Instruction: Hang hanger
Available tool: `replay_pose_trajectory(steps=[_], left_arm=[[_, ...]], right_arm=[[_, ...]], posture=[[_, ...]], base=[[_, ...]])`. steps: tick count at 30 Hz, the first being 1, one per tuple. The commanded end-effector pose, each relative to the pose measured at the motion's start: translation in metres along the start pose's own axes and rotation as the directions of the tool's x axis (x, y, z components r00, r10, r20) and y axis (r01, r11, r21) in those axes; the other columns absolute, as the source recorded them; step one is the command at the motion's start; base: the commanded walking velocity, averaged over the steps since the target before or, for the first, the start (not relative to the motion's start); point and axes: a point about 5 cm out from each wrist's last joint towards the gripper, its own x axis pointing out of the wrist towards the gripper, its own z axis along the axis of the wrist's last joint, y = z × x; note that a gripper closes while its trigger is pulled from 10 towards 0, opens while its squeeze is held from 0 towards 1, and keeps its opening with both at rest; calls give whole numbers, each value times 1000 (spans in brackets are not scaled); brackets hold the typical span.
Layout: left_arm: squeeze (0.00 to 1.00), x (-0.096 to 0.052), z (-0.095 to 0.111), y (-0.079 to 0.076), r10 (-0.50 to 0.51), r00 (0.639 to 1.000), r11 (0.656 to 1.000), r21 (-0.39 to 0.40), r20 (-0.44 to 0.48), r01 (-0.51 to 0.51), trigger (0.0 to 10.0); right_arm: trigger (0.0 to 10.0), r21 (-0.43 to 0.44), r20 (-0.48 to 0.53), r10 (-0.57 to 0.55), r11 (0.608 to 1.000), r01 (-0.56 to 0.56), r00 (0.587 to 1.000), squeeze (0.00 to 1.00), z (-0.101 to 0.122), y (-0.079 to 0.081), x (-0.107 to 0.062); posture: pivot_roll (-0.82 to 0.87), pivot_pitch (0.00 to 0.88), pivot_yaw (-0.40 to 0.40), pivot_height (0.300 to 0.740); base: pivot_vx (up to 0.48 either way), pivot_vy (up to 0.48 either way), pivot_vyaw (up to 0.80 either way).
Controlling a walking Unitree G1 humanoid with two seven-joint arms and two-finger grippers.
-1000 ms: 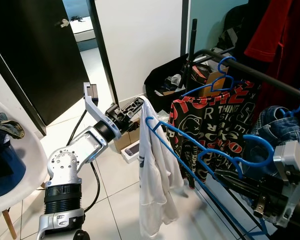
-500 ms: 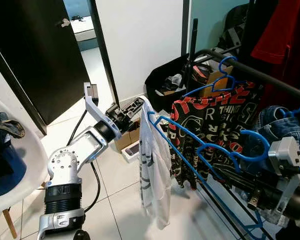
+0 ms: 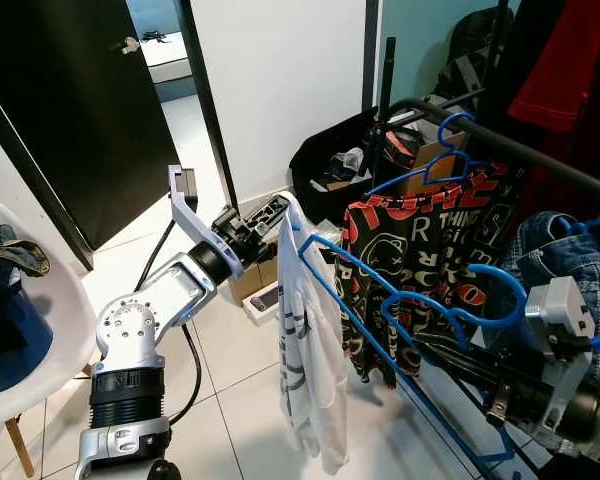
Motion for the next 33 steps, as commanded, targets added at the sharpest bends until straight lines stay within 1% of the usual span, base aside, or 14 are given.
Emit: replay_pose_trajectory(steps=[1,6,12,14,16,17,19,20,23,27,28,29,30,33], left_arm=[[0,1,2,-1,-10,1000,1000,4,6,10,10000],[0,1,2,0,-6,1000,1000,9,5,6,10000],[0,1,2,0,-4,1000,1000,9,4,3,10000],[0,2,0,-1,-11,1000,1000,-2,3,11,10000],[0,2,0,-1,-11,1000,1000,-2,3,11,10000],[0,3,-1,-2,-17,1000,1000,-8,2,17,10000],[0,3,-1,-2,-17,1000,1000,-8,2,17,10000],[0,3,-2,-4,-23,1000,1000,-17,2,23,10000],[0,3,-3,-5,-28,1000,999,-22,2,28,10000],[0,2,-4,-5,-28,1000,999,-26,1,28,10000],[0,2,-4,-5,-24,1000,999,-25,0,24,10000],[0,2,-4,-5,-24,1000,999,-25,0,24,10000],[0,1,-4,-4,-22,1000,1000,-22,-1,22,10000],[0,1,-3,-4,-21,1000,1000,-19,0,21,10000]], right_arm=[[10000,-13,46,55,998,-54,997,0,8,8,0],[10000,-8,67,79,997,-79,995,0,11,11,-2],[10000,-6,60,82,997,-82,995,0,10,12,-3],[10000,-20,19,26,999,-26,999,0,4,5,2],[10000,-20,19,26,999,-26,999,0,4,5,2],[10000,-29,-4,-14,999,14,1000,0,1,1,4],[10000,-29,-4,-14,999,14,1000,0,1,1,4],[10000,-41,-26,-59,997,57,998,0,-1,-5,6],[10000,-49,-36,-91,995,89,995,0,-2,-10,7],[10000,-53,-16,-104,993,103,994,0,1,-12,7],[10000,-47,33,-74,996,75,997,0,7,-9,4],[10000,-47,33,-74,996,75,997,0,7,-9,4],[10000,-38,64,-49,998,52,997,0,10,-6,0],[10000,-26,90,-23,999,26,996,0,13,-3,-6]], posture=[[-49,0,116,740],[-49,0,117,740],[-50,0,118,740],[-51,0,119,740],[-51,0,119,740],[-49,0,119,740],[-49,0,119,740],[-48,0,119,740],[-47,0,118,740],[-44,0,116,740],[-44,0,116,740],[-44,0,116,740],[-44,0,116,740],[-49,0,118,740]], base=[[0,0,0],[0,0,0],[0,0,0],[0,0,0],[0,0,0],[0,0,0],[0,0,0],[0,0,0],[0,0,0],[0,0,0],[0,0,0],[0,0,0],[0,0,0],[0,0,0]])
